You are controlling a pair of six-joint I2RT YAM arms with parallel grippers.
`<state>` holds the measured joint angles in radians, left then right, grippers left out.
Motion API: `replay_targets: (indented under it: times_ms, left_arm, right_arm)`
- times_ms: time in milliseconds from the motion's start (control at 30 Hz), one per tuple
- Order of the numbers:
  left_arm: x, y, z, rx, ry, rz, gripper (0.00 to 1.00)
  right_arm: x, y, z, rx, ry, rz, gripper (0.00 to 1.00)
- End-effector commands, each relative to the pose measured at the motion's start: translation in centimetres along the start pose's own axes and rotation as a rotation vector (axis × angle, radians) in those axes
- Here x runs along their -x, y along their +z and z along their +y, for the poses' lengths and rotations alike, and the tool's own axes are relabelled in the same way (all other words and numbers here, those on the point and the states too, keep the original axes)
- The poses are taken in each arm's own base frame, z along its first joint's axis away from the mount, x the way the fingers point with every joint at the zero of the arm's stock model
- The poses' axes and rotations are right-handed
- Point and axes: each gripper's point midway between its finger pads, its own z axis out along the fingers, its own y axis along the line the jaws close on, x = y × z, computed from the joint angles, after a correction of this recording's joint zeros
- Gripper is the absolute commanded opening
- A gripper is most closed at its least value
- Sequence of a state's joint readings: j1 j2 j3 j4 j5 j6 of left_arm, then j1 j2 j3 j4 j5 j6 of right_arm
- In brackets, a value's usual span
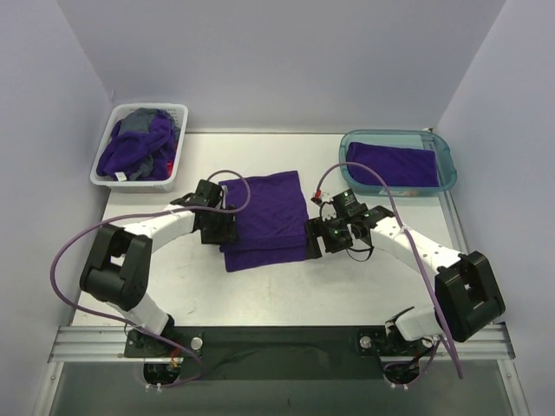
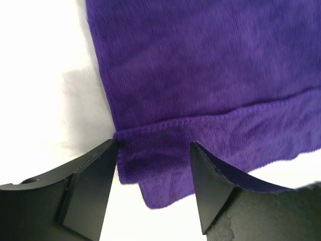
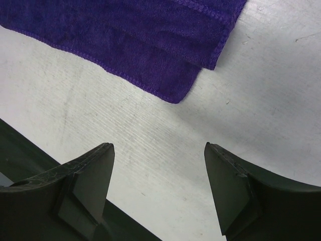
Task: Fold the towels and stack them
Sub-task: Fold the towel
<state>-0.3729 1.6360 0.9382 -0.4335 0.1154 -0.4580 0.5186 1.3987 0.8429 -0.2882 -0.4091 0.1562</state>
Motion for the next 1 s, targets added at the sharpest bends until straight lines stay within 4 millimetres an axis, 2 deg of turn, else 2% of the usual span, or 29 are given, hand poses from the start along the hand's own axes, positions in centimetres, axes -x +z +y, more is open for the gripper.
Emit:
replay_targets:
  times_ms: [0, 300, 533, 633, 700, 733, 833, 867, 900, 933, 967]
  left_arm:
    - [-0.2, -1.8, -1.6, -0.067, 0.057, -0.041, 0.69]
    - [-3.1, -3.3, -2.0, -0.098, 0.079, -0.043, 0.66]
    - [-8.2, -2.7, -2.0, -0.099, 0.091, 0.048, 0.66]
    - [-8.9, -3.3, -2.4, -0.113, 0.092, 0.04, 0.66]
    - [-8.2, -4.4, -2.8, -0.129, 0.1, -0.001, 0.66]
    - [-7.7, -4.8, -2.4, -0.099, 0.105, -0.027, 0.66]
    - [-4.5, -6.8, -2.2, -0.047, 0.153, -0.139, 0.66]
    - [-3.6, -6.8, -1.8, -0.014, 0.165, -0.157, 0.66]
    - [-1.8, -7.4, -1.7, 0.0, 0.182, -0.193, 0.65]
    - [-1.1, -7.5, -1.5, 0.016, 0.192, -0.197, 0.66]
    - [-0.7, -6.7, -1.1, 0.034, 0.202, -0.174, 0.65]
  right_arm:
    - [0.0, -0.5, 0.6, 0.018, -0.007, -0.019, 0.73]
    - [-0.1, -0.3, 0.6, 0.02, 0.002, -0.018, 0.73]
    - [-0.2, -0.1, 0.6, 0.024, 0.012, -0.018, 0.73]
    - [0.1, -0.1, 0.3, 0.004, 0.006, -0.027, 0.72]
    - [0.6, 0.0, -0.1, -0.012, -0.017, -0.033, 0.71]
    - [1.3, 0.0, -0.1, -0.021, -0.028, -0.04, 0.7]
    - [3.4, 0.3, -0.8, -0.057, -0.07, -0.06, 0.66]
    - [4.1, 0.4, -1.1, -0.075, -0.08, -0.067, 0.65]
    - [4.7, 0.5, -1.2, -0.082, -0.094, -0.067, 0.61]
    - [4.8, 1.3, -1.6, -0.087, -0.112, -0.044, 0.6]
    - [6.4, 1.3, -1.4, -0.087, -0.126, -0.068, 0.58]
